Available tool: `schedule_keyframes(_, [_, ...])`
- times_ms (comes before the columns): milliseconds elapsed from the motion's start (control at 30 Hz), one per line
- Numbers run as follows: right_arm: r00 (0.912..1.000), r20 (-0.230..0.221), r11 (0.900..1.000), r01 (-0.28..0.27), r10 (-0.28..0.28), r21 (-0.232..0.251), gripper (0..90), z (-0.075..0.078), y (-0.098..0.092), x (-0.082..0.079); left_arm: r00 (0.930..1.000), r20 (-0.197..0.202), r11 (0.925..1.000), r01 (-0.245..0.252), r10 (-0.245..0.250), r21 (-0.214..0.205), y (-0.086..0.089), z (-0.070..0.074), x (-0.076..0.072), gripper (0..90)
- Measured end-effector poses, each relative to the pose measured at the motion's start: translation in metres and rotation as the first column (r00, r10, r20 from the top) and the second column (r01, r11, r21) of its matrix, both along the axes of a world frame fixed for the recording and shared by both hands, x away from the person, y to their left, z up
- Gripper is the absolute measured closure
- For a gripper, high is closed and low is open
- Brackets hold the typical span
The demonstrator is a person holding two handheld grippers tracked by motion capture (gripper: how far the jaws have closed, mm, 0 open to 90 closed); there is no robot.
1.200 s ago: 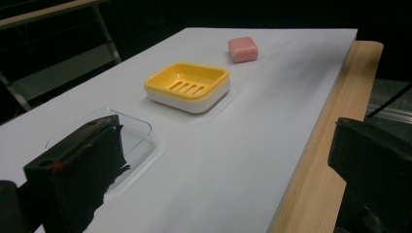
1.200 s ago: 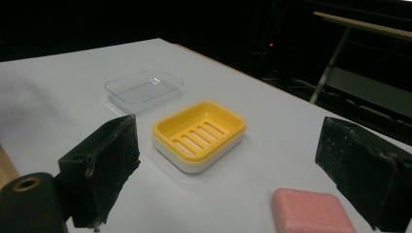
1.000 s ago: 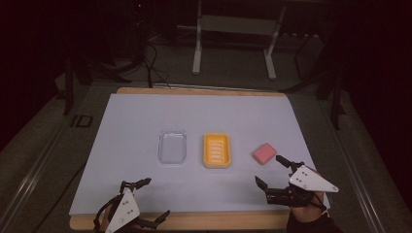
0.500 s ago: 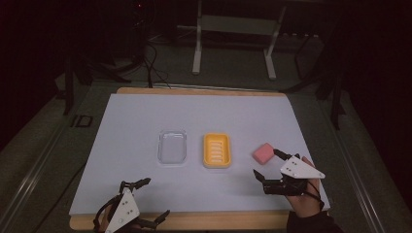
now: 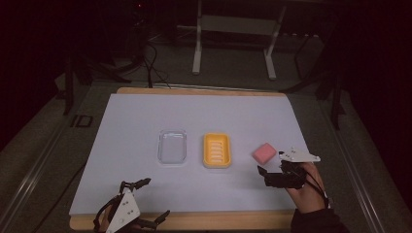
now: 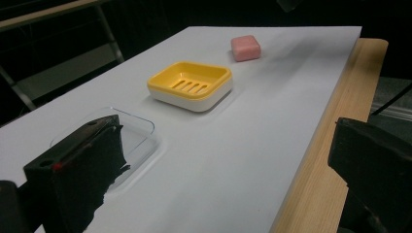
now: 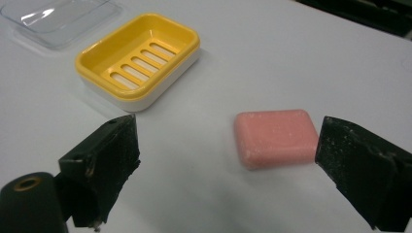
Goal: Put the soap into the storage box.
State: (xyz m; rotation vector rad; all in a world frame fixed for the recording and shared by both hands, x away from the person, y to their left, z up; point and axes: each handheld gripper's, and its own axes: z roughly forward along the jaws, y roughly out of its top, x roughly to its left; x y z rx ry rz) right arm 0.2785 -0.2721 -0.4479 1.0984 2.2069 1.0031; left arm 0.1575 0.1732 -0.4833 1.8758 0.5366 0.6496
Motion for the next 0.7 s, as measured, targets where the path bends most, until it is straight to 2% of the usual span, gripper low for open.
schedule_keyframes(100, [0.9976,-0.063,0.9995,0.027,-0.028,-0.015,8.8,-0.003,0.001,0.002,1.0000,0.000,1.0000,0.000,0.000,0.002,0.000,0.000,0.000,0.5])
schedule_keyframes(133, [0.9976,-0.063,0.9995,0.027,-0.028,-0.015,8.8,-0.003,0.001,0.002,1.0000,0.000,1.0000,0.000,0.000,0.002,0.000,0.000,0.000,0.5])
schedule_keyframes(167, [0.9893,-0.133,0.9981,0.060,-0.062,-0.015,8.8,-0.004,0.002,0.003,1.0000,0.001,1.0000,0.000,0.000,0.001,0.000,0.000,0.000,0.5])
schedule_keyframes(200, [0.9759,-0.197,0.9941,0.081,-0.094,-0.073,8.8,-0.009,0.004,0.007,1.0000,0.000,1.0000,0.000,0.000,0.001,0.000,0.000,0.000,0.5])
schedule_keyframes(267, [0.9515,-0.269,0.9848,0.118,-0.149,-0.127,8.8,-0.016,0.005,0.009,1.0000,0.000,1.0000,0.001,-0.001,0.004,0.000,0.000,0.000,0.5])
schedule_keyframes(367, [0.9301,-0.319,0.9789,0.139,-0.181,-0.150,8.8,-0.022,0.008,0.009,1.0000,0.000,1.0000,0.001,-0.001,0.008,0.000,0.000,0.000,0.5])
schedule_keyframes(433, [0.9260,-0.330,0.9785,0.140,-0.184,-0.151,8.8,-0.023,0.009,0.010,1.0000,-0.002,0.9999,0.000,0.000,0.011,-0.001,-0.001,0.000,0.5])
schedule_keyframes(467, [0.9195,-0.347,0.9794,0.143,-0.185,-0.143,8.9,-0.022,0.009,0.010,1.0000,-0.002,0.9999,0.001,-0.001,0.013,-0.001,-0.001,0.000,0.5])
schedule_keyframes(533, [0.8990,-0.393,0.9792,0.152,-0.194,-0.134,8.9,-0.021,0.011,0.011,1.0000,-0.001,0.9999,0.001,-0.001,0.015,-0.001,-0.001,0.000,0.5])
schedule_keyframes(600, [0.8803,-0.420,0.9739,0.175,-0.221,-0.144,18.7,-0.019,0.012,0.011,1.0000,-0.002,0.9999,0.001,-0.001,0.016,-0.001,-0.001,0.000,0.5])
schedule_keyframes(633, [0.8630,-0.444,0.9690,0.191,-0.242,-0.157,16.3,-0.019,0.013,0.012,1.0000,-0.001,0.9999,0.001,-0.001,0.016,-0.001,-0.001,0.000,0.5])
schedule_keyframes(700, [0.8426,-0.474,0.9653,0.198,-0.257,-0.170,16.5,-0.019,0.015,0.013,1.0000,-0.002,0.9999,0.001,-0.001,0.015,-0.001,-0.001,0.000,0.5])
